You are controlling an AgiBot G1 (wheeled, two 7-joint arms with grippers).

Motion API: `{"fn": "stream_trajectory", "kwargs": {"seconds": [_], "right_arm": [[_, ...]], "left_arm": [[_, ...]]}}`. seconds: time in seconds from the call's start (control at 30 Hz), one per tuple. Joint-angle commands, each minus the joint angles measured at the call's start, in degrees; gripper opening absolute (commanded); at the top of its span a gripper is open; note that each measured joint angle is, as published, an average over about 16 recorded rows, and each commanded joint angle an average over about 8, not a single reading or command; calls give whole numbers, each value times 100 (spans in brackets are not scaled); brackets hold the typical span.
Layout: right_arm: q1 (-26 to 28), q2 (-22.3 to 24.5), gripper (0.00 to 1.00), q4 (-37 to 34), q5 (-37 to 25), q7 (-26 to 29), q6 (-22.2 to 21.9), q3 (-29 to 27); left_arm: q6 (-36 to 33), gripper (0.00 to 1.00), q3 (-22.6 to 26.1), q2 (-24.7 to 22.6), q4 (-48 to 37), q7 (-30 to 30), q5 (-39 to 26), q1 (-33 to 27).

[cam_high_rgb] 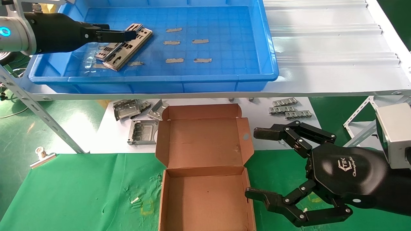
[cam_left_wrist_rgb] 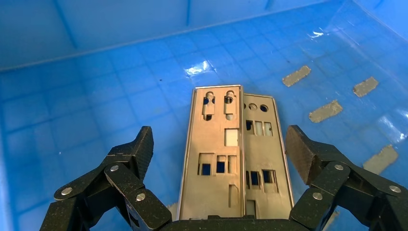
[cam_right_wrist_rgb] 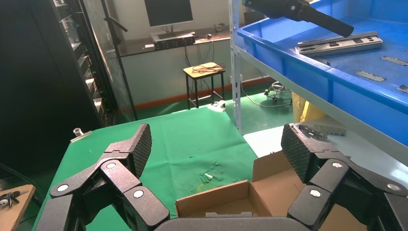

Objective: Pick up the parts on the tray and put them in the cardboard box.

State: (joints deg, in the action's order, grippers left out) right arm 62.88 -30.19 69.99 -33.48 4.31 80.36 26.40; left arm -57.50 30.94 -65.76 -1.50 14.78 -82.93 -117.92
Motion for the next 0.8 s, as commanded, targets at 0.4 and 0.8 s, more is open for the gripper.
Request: {"fn": "stream_trajectory", "kwargs": {"seconds": [0.4, 0.8], "right_arm": [[0, 0, 100, 0, 0, 0, 0, 0], [0, 0, 100, 0, 0, 0, 0, 0]], "left_arm": [[221, 0, -38, -67, 69, 98, 57, 100], [288, 0, -48, -84, 100, 151, 72, 140]]}}
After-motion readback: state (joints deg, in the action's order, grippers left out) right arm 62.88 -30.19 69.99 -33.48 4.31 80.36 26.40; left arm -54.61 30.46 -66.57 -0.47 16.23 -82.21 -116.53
